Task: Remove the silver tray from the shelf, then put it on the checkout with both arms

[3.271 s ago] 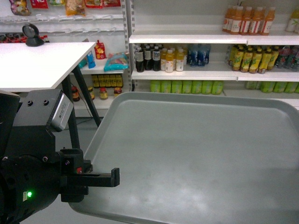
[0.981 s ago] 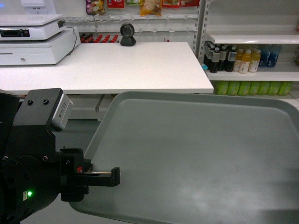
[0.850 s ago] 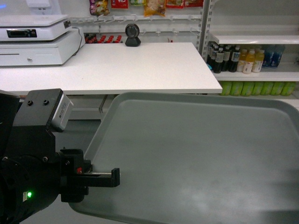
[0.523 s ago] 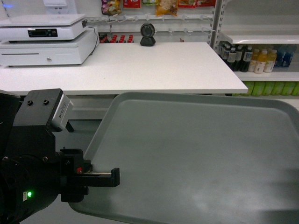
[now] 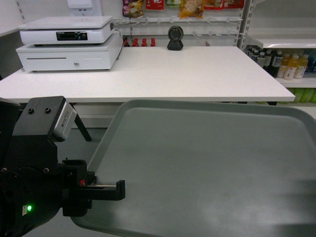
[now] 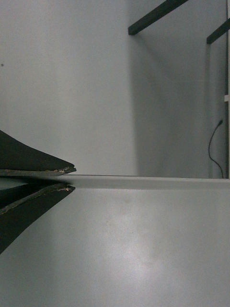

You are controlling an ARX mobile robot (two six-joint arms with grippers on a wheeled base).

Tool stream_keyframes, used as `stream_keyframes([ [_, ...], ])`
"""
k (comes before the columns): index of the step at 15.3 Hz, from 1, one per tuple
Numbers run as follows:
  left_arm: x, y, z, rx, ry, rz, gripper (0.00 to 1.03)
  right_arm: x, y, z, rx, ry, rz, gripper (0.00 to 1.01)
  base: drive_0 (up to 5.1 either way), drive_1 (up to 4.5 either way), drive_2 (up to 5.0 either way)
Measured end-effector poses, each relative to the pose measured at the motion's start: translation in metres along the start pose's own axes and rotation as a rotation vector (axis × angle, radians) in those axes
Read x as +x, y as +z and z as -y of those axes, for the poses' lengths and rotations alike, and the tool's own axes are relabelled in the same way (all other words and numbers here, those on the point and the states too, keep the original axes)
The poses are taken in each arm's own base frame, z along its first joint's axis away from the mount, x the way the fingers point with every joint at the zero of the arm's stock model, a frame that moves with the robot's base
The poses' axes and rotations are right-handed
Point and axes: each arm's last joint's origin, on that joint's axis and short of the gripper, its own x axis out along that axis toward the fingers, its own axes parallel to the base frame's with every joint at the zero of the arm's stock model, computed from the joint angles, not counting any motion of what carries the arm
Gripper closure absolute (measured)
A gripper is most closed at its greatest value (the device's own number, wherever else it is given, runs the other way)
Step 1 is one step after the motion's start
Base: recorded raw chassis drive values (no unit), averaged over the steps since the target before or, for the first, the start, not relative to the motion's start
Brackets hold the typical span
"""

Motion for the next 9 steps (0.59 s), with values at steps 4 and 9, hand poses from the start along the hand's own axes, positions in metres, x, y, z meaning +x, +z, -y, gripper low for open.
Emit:
stream_keyframes([
  [4,0.0,0.0005,0.0001,-0.001,-0.002,0.005,1.0,0.0,0.0005,0.0001,0.0,0.0,0.005,0.98,0.0,3.16,-3.2],
  [9,0.0,0.0003,0.0001,0.0,-0.001,0.003,1.0,0.0001,0.0008,-0.0002,0.0,0.002,0.006,0.98,0.0,4.24,-4.3],
])
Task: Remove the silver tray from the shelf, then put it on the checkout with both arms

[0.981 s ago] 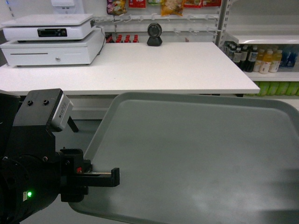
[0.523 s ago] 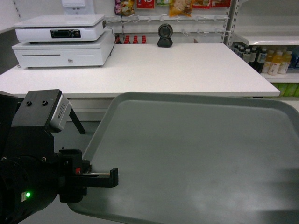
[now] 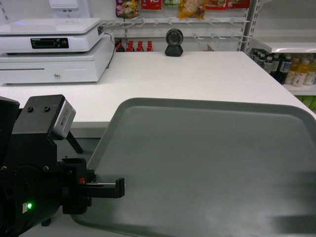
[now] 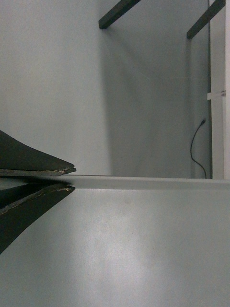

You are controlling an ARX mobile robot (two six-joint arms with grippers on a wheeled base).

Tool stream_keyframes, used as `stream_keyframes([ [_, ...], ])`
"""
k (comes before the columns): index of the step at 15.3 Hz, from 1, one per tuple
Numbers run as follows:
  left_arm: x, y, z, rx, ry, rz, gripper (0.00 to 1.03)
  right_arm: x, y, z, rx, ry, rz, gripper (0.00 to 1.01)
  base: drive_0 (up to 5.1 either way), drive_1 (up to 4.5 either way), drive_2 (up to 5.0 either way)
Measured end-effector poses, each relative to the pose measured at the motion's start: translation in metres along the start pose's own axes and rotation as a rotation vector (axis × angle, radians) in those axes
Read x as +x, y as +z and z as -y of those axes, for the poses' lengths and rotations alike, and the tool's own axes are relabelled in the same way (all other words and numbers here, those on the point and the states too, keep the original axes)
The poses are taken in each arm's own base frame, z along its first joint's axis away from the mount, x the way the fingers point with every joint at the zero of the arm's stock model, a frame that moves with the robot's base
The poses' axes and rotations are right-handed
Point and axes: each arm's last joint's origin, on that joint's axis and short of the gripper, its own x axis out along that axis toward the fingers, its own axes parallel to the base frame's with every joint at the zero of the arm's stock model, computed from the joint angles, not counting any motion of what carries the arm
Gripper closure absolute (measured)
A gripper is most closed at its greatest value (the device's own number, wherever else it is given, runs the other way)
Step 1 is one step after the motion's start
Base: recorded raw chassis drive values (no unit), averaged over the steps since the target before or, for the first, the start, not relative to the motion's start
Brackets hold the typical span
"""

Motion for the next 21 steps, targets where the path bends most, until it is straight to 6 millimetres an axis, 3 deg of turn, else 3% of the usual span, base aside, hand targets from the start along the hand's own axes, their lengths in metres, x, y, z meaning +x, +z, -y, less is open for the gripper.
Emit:
stream_keyframes([
  [21,0.0,0.0001,0.0006,0.001,0.001,0.003,1.0,0.0,-0.0001,0.0002,0.0,-0.002,0.0,0.98,0.0,4.29,-4.3],
])
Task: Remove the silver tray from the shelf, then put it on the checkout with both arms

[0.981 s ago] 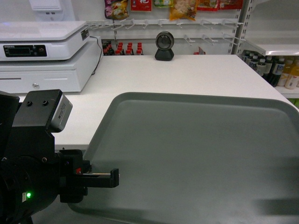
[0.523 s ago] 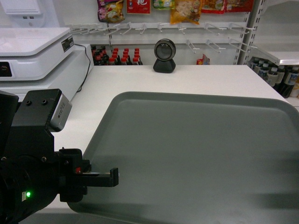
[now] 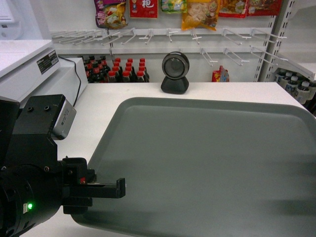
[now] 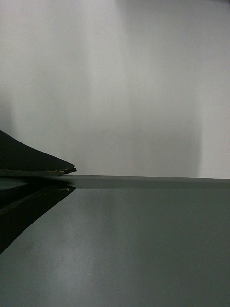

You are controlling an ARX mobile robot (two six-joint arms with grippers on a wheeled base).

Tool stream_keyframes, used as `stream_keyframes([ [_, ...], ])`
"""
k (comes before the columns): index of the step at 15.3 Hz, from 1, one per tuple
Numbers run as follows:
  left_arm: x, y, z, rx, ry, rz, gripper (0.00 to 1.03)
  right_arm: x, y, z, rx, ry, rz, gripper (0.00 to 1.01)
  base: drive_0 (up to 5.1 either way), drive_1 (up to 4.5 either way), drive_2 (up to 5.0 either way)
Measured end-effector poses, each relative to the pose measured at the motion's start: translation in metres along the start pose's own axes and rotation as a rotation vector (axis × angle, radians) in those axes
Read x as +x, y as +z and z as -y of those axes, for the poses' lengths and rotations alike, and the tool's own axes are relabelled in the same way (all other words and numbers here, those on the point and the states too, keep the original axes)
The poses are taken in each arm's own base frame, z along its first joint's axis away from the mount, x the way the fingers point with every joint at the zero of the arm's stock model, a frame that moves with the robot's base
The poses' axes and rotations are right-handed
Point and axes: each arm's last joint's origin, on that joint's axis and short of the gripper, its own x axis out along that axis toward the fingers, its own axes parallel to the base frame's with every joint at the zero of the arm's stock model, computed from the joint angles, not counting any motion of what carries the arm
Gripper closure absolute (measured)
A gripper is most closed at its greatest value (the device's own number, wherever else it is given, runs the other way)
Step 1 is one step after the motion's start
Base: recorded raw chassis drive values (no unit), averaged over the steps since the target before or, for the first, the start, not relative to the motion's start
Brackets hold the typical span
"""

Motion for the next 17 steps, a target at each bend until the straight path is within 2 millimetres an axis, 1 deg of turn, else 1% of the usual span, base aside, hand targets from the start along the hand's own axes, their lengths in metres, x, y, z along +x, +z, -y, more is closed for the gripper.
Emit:
stream_keyframes([
  [2,0.0,0.0,0.0,0.0,-0.002,-0.001,1.0,0.0,0.0,0.0,0.0,0.0,0.0,0.98,-0.1,4.16,-4.4],
  [3,0.0,0.0,0.0,0.0,-0.001,-0.002,1.0,0.0,0.0,0.0,0.0,0.0,0.0,0.98,-0.1,1.11,-1.3],
  [8,0.0,0.002,0.001,-0.001,-0.002,0.007,1.0,0.0,0.001,0.0,0.0,0.001,0.005,0.98,0.0,0.0,0.0],
  [9,0.002,0.001,0.001,0.014,0.031,-0.002,1.0,0.0,0.001,0.0,-0.003,0.001,0.002,0.98,0.0,0.0,0.0],
  [10,0.008,0.002,0.002,0.027,0.052,-0.004,1.0,0.004,0.001,-0.001,-0.045,-0.013,-0.003,0.98,0.0,0.0,0.0],
  [11,0.018,0.007,0.002,0.013,0.051,-0.027,1.0,0.013,0.006,0.0,-0.08,-0.013,-0.016,0.98,0.0,0.0,0.0],
  [12,0.053,0.026,-0.002,-0.075,-0.012,-0.051,1.0,0.054,0.029,0.01,-0.07,0.036,-0.056,0.98,0.0,0.0,0.0],
  [13,0.09,0.037,-0.005,-0.121,-0.041,-0.087,1.0,0.098,0.043,0.015,-0.064,0.06,-0.076,0.98,0.0,0.0,0.0],
  [14,0.106,0.039,-0.005,-0.138,-0.041,-0.1,1.0,0.118,0.044,0.017,-0.073,0.065,-0.082,0.98,0.0,0.0,0.0],
  [15,0.118,0.037,-0.005,-0.145,-0.031,-0.122,1.0,0.135,0.041,0.019,-0.08,0.067,-0.09,0.98,0.0,0.0,0.0],
  [16,0.122,0.03,-0.005,-0.141,-0.015,-0.145,1.0,0.143,0.035,0.02,-0.08,0.062,-0.111,0.98,0.0,0.0,0.0],
  [17,0.126,0.021,-0.003,-0.13,-0.001,-0.171,1.0,0.149,0.024,0.019,-0.082,0.056,-0.145,0.98,0.0,0.0,0.0],
])
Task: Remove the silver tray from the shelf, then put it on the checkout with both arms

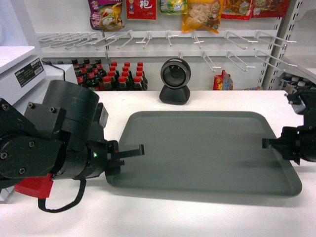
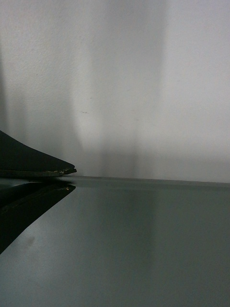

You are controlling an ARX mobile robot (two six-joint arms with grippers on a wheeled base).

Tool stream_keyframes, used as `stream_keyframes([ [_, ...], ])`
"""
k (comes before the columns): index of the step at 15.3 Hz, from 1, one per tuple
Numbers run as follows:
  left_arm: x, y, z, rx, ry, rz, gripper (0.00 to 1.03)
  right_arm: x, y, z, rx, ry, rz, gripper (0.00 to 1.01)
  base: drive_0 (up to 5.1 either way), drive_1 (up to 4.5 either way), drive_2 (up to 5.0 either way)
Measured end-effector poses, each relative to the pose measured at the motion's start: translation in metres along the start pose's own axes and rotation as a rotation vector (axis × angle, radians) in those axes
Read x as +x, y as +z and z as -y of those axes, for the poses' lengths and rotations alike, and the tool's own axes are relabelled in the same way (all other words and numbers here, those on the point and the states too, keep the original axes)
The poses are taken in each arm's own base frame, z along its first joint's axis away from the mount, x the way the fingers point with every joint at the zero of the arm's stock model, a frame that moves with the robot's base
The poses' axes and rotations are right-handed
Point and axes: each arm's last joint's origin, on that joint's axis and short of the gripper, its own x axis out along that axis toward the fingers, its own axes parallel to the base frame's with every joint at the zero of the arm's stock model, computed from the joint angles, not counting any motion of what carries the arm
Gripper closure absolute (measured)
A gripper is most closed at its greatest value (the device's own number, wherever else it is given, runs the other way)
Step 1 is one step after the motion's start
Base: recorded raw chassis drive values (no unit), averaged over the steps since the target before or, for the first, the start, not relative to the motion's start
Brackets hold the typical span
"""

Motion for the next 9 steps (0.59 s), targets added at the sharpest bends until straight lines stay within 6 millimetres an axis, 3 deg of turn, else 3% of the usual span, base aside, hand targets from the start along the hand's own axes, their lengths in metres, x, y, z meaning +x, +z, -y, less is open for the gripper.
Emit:
stream_keyframes([
  [2,0.003,-0.009,0.005,0.016,0.025,-0.023,1.0,0.006,-0.012,0.001,0.001,-0.035,-0.037,0.98,0.0,0.0,0.0],
  [3,0.003,-0.01,0.008,0.012,0.028,-0.028,1.0,0.006,-0.014,0.001,-0.01,-0.049,-0.027,0.9,0.0,0.0,0.0],
  [6,-0.005,-0.012,0.012,-0.004,0.078,-0.02,0.74,-0.006,-0.011,0.003,-0.01,-0.069,0.047,0.64,0.0,0.0,0.0],
  [7,-0.029,-0.007,0.016,-0.015,0.056,0.067,0.58,-0.031,0.0,0.004,-0.013,-0.086,0.159,0.48,0.0,0.0,0.0],
  [8,-0.083,0.02,0.025,-0.022,0.003,0.414,0.47,-0.054,0.017,-0.001,-0.056,-0.139,0.459,0.51,0.0,0.0,0.0],
  [9,-0.114,0.032,0.025,0.001,-0.033,0.628,0.56,-0.063,0.011,-0.004,-0.073,-0.143,0.535,0.6,0.0,0.0,0.0],
])
